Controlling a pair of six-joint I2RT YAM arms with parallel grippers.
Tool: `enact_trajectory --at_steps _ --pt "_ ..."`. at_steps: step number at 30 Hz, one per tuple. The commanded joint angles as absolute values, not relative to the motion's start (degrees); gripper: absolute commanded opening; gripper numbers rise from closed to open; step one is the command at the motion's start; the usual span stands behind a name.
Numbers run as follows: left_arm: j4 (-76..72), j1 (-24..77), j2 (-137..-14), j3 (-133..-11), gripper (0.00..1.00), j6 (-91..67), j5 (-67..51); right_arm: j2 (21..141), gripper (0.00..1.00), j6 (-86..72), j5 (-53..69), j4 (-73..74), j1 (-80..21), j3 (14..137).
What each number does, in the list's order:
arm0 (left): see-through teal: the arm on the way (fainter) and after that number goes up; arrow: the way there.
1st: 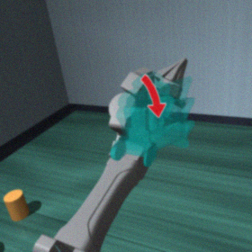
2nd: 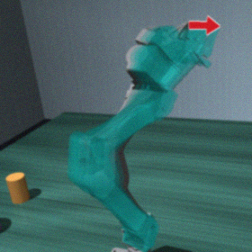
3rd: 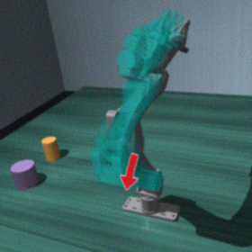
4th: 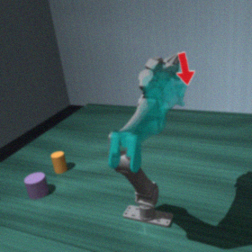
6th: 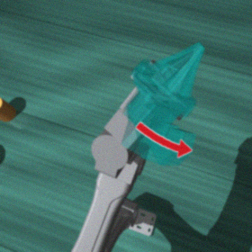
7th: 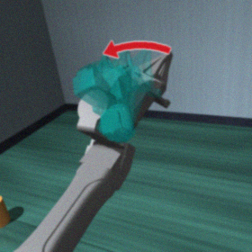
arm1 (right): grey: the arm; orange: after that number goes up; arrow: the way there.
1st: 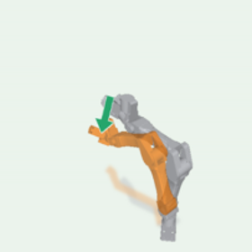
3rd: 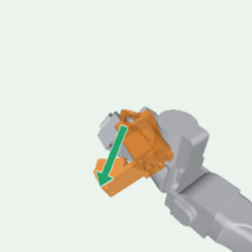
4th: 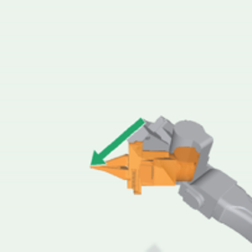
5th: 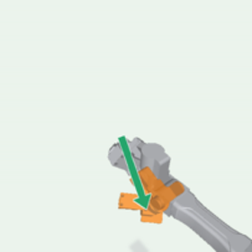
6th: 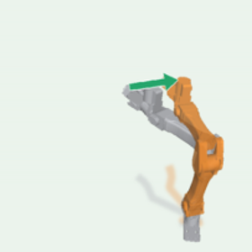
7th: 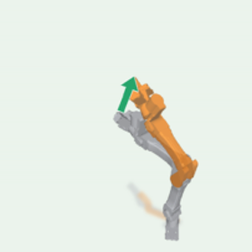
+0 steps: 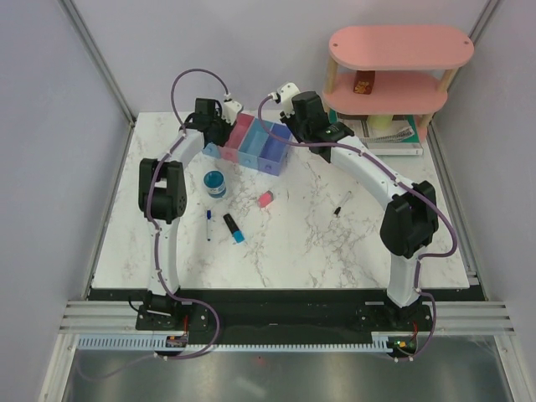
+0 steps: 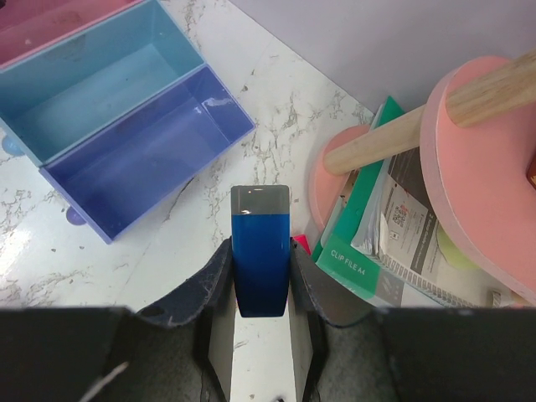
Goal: Sort the stationery into containers
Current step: Move the storage box to the center of the board.
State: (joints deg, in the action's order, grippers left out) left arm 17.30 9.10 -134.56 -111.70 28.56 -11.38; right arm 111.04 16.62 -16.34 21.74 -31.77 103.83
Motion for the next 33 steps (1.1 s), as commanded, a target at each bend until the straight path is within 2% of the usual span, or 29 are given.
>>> enact_trajectory --at_steps 1,5,23,26,30,33 --pt "27.05 11.69 -131.93 -108.9 0.27 25.14 -16.78 109.34 0.0 15.73 -15.91 21.62 -31.82 105.56" --pt "30.4 12.57 -131.31 -108.46 0.24 23.21 -18.36 108.81 0.0 15.56 -15.56 22.06 -31.82 105.64" --pt "38.85 21.35 -127.62 -107.75 0.28 14.42 -23.38 108.19 0.0 15.03 -15.56 22.41 -31.82 106.43" --pt "39.11 21.97 -126.83 -108.02 0.34 13.36 -23.64 108.28 0.0 14.94 -15.64 22.32 -31.73 106.35" --pt "38.94 21.71 -126.12 -109.42 0.53 11.87 -19.79 108.2 0.0 14.94 -16.26 21.89 -31.82 106.35" --pt "38.15 20.4 -125.86 -110.21 0.61 9.85 -17.93 108.37 0.0 14.94 -17.05 21.45 -31.82 106.52"
